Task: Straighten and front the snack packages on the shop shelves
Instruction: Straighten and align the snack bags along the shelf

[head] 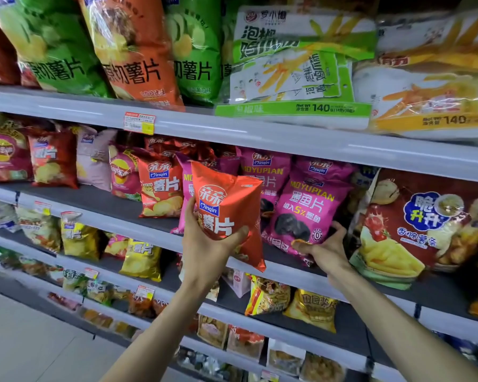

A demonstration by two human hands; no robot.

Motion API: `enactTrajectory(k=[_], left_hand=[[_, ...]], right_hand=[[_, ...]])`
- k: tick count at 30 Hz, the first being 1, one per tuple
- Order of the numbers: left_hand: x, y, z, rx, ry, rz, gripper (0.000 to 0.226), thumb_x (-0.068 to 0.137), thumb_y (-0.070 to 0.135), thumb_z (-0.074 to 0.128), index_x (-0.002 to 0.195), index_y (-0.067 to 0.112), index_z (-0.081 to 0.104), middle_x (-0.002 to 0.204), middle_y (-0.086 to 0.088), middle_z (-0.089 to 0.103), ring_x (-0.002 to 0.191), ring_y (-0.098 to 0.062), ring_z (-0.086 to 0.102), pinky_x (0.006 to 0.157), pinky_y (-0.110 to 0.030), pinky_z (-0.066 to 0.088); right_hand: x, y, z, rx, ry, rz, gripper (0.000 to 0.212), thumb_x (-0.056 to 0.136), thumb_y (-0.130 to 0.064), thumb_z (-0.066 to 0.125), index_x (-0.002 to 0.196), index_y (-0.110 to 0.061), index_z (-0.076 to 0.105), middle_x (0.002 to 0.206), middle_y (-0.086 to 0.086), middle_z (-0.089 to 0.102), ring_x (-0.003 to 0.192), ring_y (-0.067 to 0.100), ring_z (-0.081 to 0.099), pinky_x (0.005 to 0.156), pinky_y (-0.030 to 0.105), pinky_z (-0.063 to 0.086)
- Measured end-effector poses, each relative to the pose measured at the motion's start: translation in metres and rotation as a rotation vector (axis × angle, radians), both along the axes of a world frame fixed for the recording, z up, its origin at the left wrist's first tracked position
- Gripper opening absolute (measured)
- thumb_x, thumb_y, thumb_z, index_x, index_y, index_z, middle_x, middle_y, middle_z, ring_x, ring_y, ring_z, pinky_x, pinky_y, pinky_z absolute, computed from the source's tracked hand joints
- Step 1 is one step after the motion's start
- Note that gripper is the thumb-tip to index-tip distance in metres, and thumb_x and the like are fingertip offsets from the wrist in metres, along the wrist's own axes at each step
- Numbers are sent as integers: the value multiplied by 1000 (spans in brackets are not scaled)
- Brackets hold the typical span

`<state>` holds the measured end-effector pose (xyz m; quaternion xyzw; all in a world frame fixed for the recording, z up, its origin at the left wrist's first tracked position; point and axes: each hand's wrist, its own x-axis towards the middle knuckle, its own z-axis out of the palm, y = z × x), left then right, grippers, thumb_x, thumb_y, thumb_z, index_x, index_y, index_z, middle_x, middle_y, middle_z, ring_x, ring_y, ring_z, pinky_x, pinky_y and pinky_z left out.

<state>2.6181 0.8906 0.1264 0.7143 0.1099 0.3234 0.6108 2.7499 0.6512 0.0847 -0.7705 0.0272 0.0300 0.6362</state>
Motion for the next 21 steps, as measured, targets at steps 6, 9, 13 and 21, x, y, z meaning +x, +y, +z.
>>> enactTrajectory(k=[6, 9, 13, 21], left_hand=[[-11, 11, -4, 39, 34, -9, 120, 60, 46, 100, 155, 39, 28, 139, 12, 63, 121, -5, 66, 104, -43, 58], [-12, 15, -5, 29, 42, -15, 120, 58, 48, 100, 155, 37, 30, 138, 12, 64, 120, -5, 67, 103, -43, 58], [-10, 17, -3, 16, 48, -22, 118, 59, 44, 101, 154, 34, 32, 135, 13, 65, 117, -1, 67, 101, -37, 59], [-10, 9, 2, 18, 68, -52, 117, 61, 48, 100, 154, 39, 30, 135, 17, 63, 116, 1, 66, 100, -36, 60]], right_hand=[[-19, -21, 2, 100, -58, -15, 129, 65, 10, 93, 162, -28, 16, 117, -17, 59, 105, 5, 61, 100, 37, 46], [-24, -27, 1, 124, -102, -29, 131, 58, 20, 90, 159, -30, 24, 123, -15, 61, 108, 0, 61, 97, 39, 53], [-22, -23, -2, 96, -112, 35, 136, 57, 24, 87, 158, -43, 25, 129, -10, 67, 116, 5, 64, 102, 53, 54], [-4, 43, -6, -17, -149, 107, 116, 55, -4, 102, 150, -34, 41, 126, -13, 69, 120, 13, 65, 108, 49, 52]])
